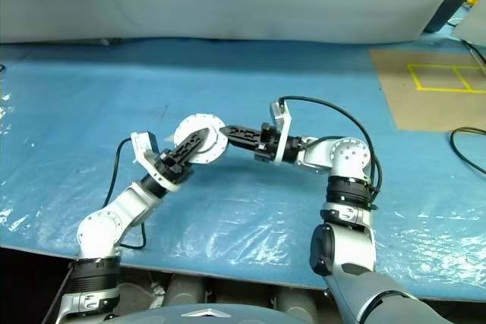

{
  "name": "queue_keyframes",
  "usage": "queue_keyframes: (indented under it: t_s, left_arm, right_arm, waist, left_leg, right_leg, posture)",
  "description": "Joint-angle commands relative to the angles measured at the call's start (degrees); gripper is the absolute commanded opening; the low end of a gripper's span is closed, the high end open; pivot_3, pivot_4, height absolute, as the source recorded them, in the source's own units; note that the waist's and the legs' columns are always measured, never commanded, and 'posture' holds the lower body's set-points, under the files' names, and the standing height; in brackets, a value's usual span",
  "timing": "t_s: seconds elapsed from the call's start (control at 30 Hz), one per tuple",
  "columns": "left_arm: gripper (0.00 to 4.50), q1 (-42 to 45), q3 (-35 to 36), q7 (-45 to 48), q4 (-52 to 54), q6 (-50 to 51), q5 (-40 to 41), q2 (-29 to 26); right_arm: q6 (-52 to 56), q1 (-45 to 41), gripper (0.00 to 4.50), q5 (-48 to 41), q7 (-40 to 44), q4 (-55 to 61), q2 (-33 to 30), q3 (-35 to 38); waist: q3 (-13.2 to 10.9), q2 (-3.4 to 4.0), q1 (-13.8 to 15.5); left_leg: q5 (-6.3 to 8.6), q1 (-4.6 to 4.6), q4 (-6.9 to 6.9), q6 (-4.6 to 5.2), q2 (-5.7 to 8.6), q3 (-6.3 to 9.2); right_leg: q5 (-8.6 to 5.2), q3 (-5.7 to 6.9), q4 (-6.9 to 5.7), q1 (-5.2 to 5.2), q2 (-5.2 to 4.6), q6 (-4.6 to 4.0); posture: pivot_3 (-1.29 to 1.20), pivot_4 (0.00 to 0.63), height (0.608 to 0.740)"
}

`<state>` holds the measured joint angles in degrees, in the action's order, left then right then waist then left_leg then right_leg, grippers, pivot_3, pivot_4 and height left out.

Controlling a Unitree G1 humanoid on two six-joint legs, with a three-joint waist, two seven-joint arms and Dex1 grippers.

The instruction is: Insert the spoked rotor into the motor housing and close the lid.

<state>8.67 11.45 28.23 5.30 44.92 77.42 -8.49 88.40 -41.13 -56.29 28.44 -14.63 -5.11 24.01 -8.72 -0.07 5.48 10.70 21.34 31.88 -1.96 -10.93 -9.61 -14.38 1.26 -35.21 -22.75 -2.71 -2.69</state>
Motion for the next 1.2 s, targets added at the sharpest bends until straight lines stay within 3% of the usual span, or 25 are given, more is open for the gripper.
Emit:
queue_keyframes:
  t_s: [0.03, 0.2, 0.37, 0.5, 0.7, 1.0, 1.2]
  left_arm:
    - [2.61, 1.0, -0.3, 1.9, 1.7, -0.1, -1.0, 0.1]
    - [2.61, -0.5, 0.9, 5.0, 2.8, 0.8, 2.2, 0.6]
    - [2.60, 0.5, 0.2, 1.2, 4.4, 0.8, 1.0, 0.9]
    - [2.60, 1.3, 0.7, 0.3, 4.9, 0.7, 1.5, 0.9]
    - [2.59, 1.8, 3.2, -0.7, 3.5, -0.4, 2.0, 0.3]
    - [2.59, 5.1, 11.3, -4.5, 3.1, -5.1, 2.7, -1.9]
    - [2.59, 8.9, 16.1, -6.9, -6.1, -15.2, -10.9, -8.5]
  right_arm:
    - [-0.6, -0.5, 1.10, -2.6, 0.9, 2.3, 0.7, 0.4]
    - [-0.6, -0.4, 1.10, -2.7, 0.6, 2.2, 0.8, 0.5]
    - [-1.3, -0.1, 1.10, -2.2, 0.7, 2.4, 0.5, 0.0]
    - [-9.5, 2.7, 1.10, 0.6, 4.7, 7.6, -0.6, -5.0]
    - [-10.3, 1.6, 3.05, 1.2, 1.6, 1.9, -0.9, -4.3]
    - [-9.2, 1.4, 3.05, 0.6, -0.1, -0.4, -1.3, -3.4]
    - [-11.6, 2.2, 3.05, 2.5, 0.4, -0.2, -1.7, -5.2]
  waist:
    - [0.0, 0.00, 0.0]
    - [0.0, 0.00, -0.1]
    - [0.0, -0.01, 0.0]
    - [0.0, -0.02, 0.1]
    - [0.0, -0.04, -0.1]
    - [0.0, -0.06, -0.1]
    - [0.0, -0.07, -0.3]
  left_leg:
    - [0.00, 0.00, 0.00, 0.00, 0.00, 0.00]
    - [0.00, 0.01, 0.00, 0.00, 0.00, 0.00]
    - [0.00, 0.01, 0.00, 0.00, -0.01, 0.01]
    - [0.00, 0.02, 0.01, 0.00, -0.03, 0.03]
    - [0.00, 0.00, 0.02, 0.00, -0.01, 0.05]
    - [0.00, 0.06, 0.05, 0.00, 0.02, 0.12]
    - [0.00, 0.04, 0.09, 0.00, 0.01, 0.33]
  right_leg:
    - [0.00, 0.00, 0.00, 0.00, 0.00, 0.00]
    - [0.00, 0.00, 0.00, 0.00, -0.01, 0.00]
    - [0.00, 0.01, 0.00, 0.00, -0.01, -0.01]
    - [0.00, 0.01, 0.00, 0.01, -0.03, 0.00]
    - [0.00, 0.00, -0.01, 0.01, -0.01, 0.00]
    - [0.00, 0.02, -0.02, -0.01, 0.00, 0.00]
    - [0.00, 0.04, -0.04, 0.00, 0.06, 0.00]
  posture:
    - [0.00, 0.150, 0.740]
    - [0.00, 0.150, 0.740]
    - [0.00, 0.150, 0.740]
    - [0.00, 0.150, 0.740]
    - [0.00, 0.150, 0.740]
    - [0.00, 0.150, 0.740]
    - [0.00, 0.150, 0.740]
